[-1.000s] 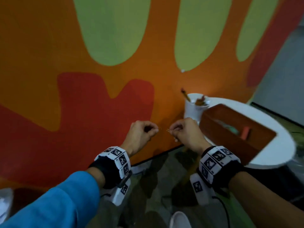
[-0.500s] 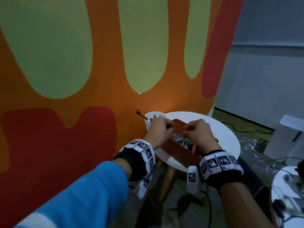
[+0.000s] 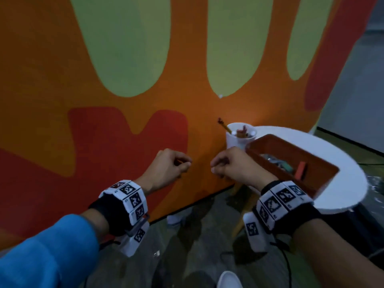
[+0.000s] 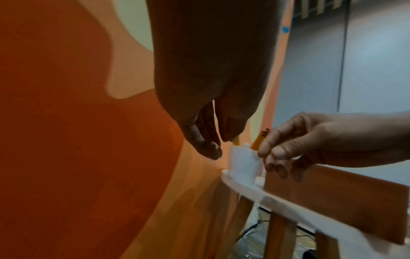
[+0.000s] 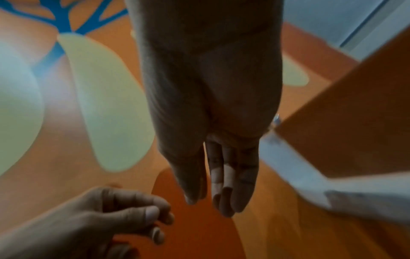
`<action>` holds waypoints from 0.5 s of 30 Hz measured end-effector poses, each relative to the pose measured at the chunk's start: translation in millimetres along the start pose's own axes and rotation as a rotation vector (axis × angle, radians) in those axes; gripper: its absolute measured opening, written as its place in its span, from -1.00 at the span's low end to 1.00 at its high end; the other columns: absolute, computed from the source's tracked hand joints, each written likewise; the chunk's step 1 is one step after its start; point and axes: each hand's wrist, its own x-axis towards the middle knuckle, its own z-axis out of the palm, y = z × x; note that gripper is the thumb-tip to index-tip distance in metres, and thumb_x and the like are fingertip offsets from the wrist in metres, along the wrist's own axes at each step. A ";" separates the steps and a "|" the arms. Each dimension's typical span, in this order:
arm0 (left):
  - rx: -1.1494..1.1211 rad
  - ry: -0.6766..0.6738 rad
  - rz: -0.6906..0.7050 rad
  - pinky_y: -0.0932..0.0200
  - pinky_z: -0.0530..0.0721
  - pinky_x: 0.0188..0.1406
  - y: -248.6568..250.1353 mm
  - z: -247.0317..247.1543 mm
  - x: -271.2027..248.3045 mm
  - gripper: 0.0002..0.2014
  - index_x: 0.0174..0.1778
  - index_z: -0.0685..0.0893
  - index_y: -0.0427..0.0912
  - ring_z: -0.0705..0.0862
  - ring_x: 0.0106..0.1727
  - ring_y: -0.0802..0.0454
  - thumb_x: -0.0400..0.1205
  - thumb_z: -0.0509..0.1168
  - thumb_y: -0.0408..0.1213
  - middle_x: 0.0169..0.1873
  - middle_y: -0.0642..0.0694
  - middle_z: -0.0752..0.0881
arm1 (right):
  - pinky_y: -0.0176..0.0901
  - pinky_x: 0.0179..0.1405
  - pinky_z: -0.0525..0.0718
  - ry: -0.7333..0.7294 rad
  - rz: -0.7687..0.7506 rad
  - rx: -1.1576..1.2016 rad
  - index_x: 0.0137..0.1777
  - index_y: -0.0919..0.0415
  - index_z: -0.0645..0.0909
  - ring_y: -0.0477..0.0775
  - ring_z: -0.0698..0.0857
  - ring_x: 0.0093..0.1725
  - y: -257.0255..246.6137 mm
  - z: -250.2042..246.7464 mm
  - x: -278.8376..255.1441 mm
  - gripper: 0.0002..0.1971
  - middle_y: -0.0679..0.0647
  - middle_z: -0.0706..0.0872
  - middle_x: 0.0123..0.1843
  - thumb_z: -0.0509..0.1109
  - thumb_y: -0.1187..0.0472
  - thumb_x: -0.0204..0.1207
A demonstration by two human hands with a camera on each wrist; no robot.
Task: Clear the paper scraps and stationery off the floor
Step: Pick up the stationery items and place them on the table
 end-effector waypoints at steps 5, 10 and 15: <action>0.025 -0.014 -0.215 0.23 0.71 -0.15 -118.7 3.8 -60.3 -0.89 0.02 0.84 -0.01 0.72 -0.39 0.33 0.65 0.42 -0.17 -0.29 0.13 0.83 | -0.13 -0.34 0.74 -0.394 0.128 -0.083 -0.13 0.24 0.78 0.03 0.71 -0.40 17.3 119.0 28.1 -0.90 0.17 0.79 -0.31 0.44 0.30 0.57; 0.066 -0.106 -0.446 0.38 0.60 -0.17 -235.7 48.1 -119.5 -0.88 -0.12 0.85 -0.07 0.75 -0.25 0.25 0.63 0.39 -0.31 -0.24 0.07 0.83 | -0.03 -0.30 0.73 -0.594 0.202 -0.270 -0.41 0.20 0.55 0.15 0.72 -0.36 76.5 253.9 43.6 -0.76 0.15 0.66 -0.40 0.36 0.29 0.50; 0.076 -0.262 -0.620 0.28 0.64 0.09 -338.8 119.1 -173.3 -0.82 -0.08 0.86 -0.11 0.79 -0.02 0.10 0.60 0.36 -0.41 -0.11 -0.03 0.85 | -0.09 -0.25 0.70 -0.697 0.289 -0.289 -0.11 0.34 0.68 0.26 0.79 -0.14 125.5 361.6 40.9 -0.95 0.28 0.72 -0.23 0.43 0.35 0.49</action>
